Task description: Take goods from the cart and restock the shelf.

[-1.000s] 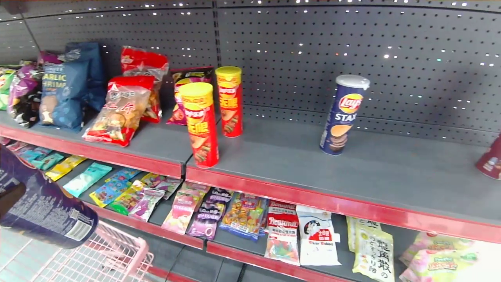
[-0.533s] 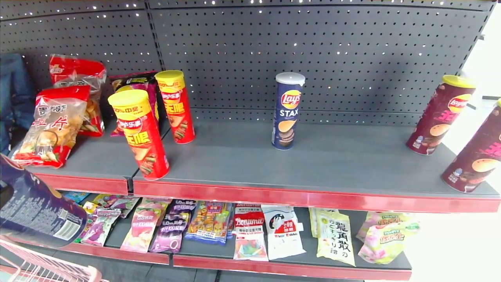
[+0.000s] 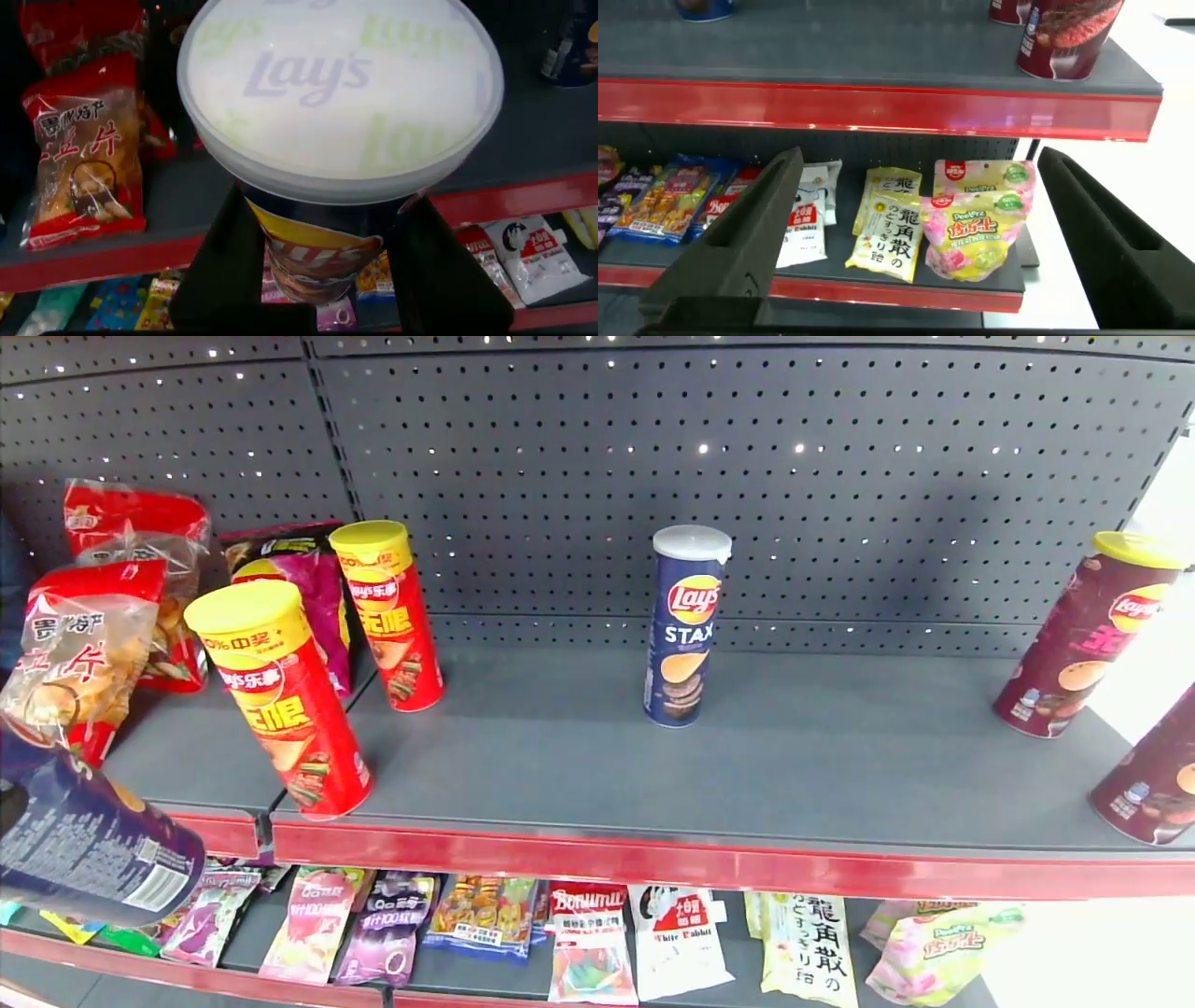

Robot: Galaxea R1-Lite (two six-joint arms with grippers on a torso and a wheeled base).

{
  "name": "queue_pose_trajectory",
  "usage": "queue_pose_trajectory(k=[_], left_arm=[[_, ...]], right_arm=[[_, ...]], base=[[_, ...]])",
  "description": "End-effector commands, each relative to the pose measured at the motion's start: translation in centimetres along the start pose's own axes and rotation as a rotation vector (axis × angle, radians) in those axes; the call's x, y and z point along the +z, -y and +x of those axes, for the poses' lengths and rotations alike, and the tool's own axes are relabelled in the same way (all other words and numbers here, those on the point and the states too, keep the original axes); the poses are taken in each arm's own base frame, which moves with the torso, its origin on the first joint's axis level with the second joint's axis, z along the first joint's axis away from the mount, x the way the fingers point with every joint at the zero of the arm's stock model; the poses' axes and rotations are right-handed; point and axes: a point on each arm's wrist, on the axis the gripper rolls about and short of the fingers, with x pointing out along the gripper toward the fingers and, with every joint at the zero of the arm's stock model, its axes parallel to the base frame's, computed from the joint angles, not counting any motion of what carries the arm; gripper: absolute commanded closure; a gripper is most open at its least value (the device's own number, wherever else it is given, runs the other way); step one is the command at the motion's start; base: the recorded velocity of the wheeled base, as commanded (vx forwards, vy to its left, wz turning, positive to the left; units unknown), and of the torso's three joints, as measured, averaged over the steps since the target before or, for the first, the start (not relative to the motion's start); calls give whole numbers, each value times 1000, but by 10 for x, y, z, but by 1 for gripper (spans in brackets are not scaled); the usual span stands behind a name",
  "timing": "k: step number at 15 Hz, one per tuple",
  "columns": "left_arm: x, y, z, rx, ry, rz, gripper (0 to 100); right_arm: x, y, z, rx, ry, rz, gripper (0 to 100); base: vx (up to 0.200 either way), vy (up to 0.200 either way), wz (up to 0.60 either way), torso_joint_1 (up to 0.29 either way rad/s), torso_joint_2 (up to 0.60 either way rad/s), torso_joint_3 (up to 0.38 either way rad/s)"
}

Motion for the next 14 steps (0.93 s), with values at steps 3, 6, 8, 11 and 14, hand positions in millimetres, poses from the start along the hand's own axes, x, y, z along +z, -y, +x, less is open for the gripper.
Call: queue_pose_trajectory(k=[3, 6, 8, 11, 14], left_arm=[[-11, 6, -50, -68, 84, 6, 100], [-25, 12, -89, -203, 61, -3, 100], [-32, 14, -90, -227, 41, -9, 100], [-34, 14, -82, -236, -9, -14, 100], [-32, 14, -74, -245, -45, -23, 100]], right_arm=[[0, -2, 0, 93, 5, -34, 0], [1, -3, 0, 129, 19, -81, 0], [8, -3, -2, 129, 48, -73, 0], [172, -3, 39, 184, 91, 184, 0], [193, -16, 99, 446, -34, 1, 0]], base=[[0, 0, 0, 0, 0, 0], [0, 0, 0, 0, 0, 0], [0, 0, 0, 0, 0, 0], [0, 0, 0, 0, 0, 0], [0, 0, 0, 0, 0, 0]])
